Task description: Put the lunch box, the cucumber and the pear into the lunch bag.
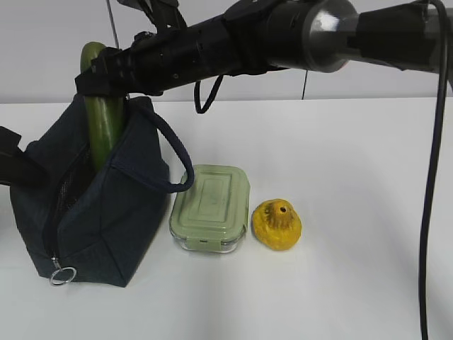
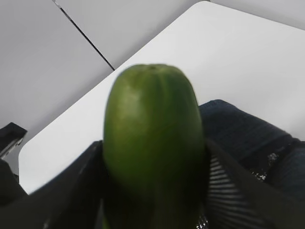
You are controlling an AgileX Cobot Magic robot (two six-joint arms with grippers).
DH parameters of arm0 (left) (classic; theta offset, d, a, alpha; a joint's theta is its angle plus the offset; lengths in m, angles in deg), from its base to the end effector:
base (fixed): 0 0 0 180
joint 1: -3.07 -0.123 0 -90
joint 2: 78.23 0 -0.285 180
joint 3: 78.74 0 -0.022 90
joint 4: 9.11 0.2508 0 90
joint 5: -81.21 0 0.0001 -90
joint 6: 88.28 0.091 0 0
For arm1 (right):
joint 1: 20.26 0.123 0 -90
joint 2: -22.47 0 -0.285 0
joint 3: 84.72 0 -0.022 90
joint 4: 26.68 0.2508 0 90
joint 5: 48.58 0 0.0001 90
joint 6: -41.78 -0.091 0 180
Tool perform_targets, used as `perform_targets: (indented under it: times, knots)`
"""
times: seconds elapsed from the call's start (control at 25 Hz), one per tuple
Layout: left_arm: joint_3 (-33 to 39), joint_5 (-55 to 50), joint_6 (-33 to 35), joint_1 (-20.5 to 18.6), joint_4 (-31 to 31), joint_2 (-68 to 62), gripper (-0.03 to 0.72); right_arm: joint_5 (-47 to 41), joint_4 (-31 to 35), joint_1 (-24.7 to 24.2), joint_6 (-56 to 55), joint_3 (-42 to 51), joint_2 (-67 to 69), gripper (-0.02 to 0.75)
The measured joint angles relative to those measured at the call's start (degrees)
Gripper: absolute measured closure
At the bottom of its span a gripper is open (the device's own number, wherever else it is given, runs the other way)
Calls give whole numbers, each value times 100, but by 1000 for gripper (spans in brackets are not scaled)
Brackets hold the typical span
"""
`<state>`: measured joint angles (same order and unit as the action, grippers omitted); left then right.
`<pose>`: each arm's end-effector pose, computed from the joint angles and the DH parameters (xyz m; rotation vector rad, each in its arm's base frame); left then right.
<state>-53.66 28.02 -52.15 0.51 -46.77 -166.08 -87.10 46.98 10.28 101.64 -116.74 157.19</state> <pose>0.2582 -0.0330 0.2560 0.3281 2.6433 -0.6321 0.4167 0.3091 0.2606 -0.7929 1.9304 1.0800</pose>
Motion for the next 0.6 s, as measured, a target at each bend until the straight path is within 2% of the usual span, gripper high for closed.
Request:
perform_targets:
  times: [0.16,0.36,0.48,0.6]
  knots:
    - [0,6,0,0,0,0,685,-232,-376,0,0,0,-102,153]
    - [0,12,5,0,-2,0,685,-423,-1152,-61,-149,0,-401,135]
    - [0,4,5,0,-2,0,686,-651,-2221,-201,-918,0,-763,153]
    - [0,4,5,0,-2,0,686,-1116,-3798,-509,-2357,-11,-1211,160]
